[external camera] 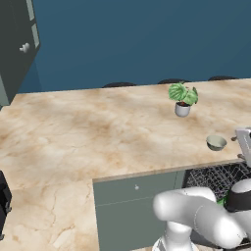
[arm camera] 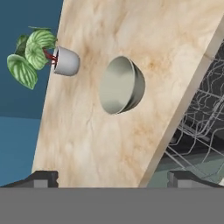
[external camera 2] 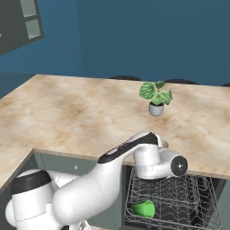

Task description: Pick up the cup and bowl from the counter, place them in the dishwasher, and close the dishwasher door.

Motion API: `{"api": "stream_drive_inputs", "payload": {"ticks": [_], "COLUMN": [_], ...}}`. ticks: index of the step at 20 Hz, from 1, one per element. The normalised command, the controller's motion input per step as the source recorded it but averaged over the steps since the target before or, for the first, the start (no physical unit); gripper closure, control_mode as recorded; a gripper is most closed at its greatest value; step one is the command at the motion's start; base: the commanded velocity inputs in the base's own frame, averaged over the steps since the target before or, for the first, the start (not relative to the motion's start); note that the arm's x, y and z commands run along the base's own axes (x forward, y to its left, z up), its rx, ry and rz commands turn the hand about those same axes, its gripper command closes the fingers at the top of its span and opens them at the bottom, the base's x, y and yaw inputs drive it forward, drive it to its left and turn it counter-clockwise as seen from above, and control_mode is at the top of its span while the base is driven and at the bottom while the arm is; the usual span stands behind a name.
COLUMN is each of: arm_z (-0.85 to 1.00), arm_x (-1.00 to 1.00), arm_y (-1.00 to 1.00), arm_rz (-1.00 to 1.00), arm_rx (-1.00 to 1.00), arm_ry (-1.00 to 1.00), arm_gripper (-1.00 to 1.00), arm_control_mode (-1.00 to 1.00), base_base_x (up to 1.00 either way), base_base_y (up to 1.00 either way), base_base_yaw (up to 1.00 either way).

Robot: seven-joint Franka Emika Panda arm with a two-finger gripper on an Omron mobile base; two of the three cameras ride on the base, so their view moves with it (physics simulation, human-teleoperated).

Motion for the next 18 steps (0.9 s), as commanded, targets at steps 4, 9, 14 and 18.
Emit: {"api": "stream_drive_inputs", "payload": {"ticks": [4, 9, 14, 18], "arm_z": [-0.3, -0.2, -0.04, -0.11], "arm_x": [0.28, 0.32, 0.36, 0.36], "arm_y": [0.0, -0.05, -0.2, -0.19], "arm_rz": [0.0, 0.01, 0.0, 0.0], "arm_rx": [-0.01, 0.0, 0.0, 0.0], "arm_ry": [0.09, 0.06, 0.02, 0.02], "arm_gripper": [-1.0, -1.0, -1.0, -1.0], "arm_control_mode": [-1.0, -1.0, -1.0, -1.0], "base_base_x": [0.0, 0.0, 0.0, 0.0], "base_base_y": [0.0, 0.0, 0.0, 0.0], "base_base_yaw": [0.0, 0.0, 0.0, 0.0]}}
